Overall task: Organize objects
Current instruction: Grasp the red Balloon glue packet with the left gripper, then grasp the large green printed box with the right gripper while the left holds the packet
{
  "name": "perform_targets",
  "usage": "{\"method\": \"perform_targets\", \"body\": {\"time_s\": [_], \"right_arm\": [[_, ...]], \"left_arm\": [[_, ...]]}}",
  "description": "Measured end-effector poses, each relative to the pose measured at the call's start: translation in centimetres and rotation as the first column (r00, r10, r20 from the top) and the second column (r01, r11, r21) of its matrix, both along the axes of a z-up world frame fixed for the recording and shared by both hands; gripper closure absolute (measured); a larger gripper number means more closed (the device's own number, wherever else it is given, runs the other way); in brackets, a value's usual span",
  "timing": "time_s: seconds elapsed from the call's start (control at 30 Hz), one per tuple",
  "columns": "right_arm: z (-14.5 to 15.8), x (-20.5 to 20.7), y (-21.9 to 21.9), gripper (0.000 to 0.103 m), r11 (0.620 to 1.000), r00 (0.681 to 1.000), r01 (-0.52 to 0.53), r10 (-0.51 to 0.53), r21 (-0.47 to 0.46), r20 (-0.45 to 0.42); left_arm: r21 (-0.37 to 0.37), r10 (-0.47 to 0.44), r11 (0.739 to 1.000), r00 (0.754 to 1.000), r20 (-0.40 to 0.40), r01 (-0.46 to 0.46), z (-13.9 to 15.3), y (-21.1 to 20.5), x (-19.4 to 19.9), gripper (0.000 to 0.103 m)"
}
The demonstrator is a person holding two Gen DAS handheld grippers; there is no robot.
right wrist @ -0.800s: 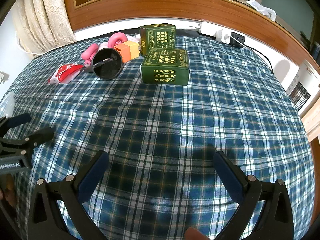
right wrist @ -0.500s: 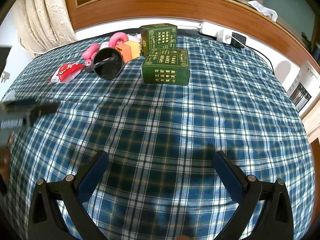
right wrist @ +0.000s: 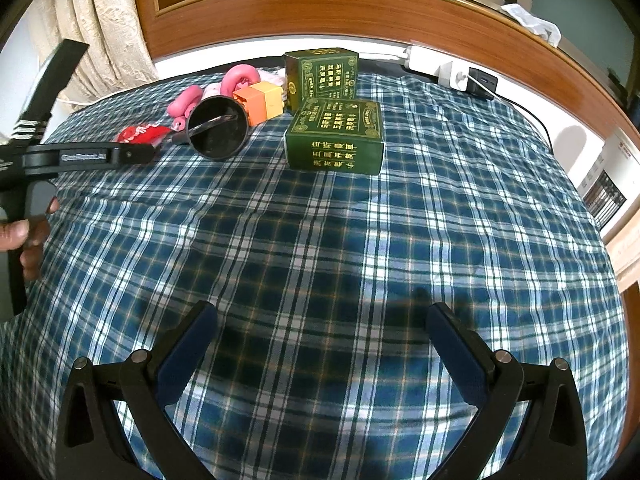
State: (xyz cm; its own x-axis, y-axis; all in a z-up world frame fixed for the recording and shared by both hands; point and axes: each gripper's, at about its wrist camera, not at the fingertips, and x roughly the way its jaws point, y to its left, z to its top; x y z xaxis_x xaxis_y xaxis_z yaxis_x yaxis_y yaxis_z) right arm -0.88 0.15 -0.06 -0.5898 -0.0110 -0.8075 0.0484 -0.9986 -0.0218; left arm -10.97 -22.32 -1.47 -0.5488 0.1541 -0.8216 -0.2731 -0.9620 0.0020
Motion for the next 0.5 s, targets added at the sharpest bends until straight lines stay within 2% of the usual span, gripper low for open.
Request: {"method": "perform_targets", "body": {"time_s": [0.17,0.27,0.37,0.5], "right_arm": [[0.2,-1.8,0.5,0.0,0.999,0.999,0.036,-0.036,0.013,0.005],[1.1,-3.3,0.7,0.0,0.998,0.998,0.058,-0.058,0.009,-0.032],[2.3,-5.0,0.9,0.0,0.997,0.994,0.081,-0.081,-0.003,-0.075],[3.3,-7.7,0.9,0.0,0.995,0.989,0.094,-0.098,-0.043,-0.107]], "left_arm": [[0.008,-0.026,1.0,0.999,-0.022,0.026,0.0,0.6,-0.4,0.024],[0.017,-0.034,0.999,0.998,-0.045,0.035,0.0,0.2,-0.2,0.029],[0.035,-0.045,0.998,0.997,-0.057,0.047,0.1,-0.3,-0.1,0.04],[0.085,-0.055,0.995,0.997,-0.054,0.059,0.4,-1.1,-0.1,0.045]]}}
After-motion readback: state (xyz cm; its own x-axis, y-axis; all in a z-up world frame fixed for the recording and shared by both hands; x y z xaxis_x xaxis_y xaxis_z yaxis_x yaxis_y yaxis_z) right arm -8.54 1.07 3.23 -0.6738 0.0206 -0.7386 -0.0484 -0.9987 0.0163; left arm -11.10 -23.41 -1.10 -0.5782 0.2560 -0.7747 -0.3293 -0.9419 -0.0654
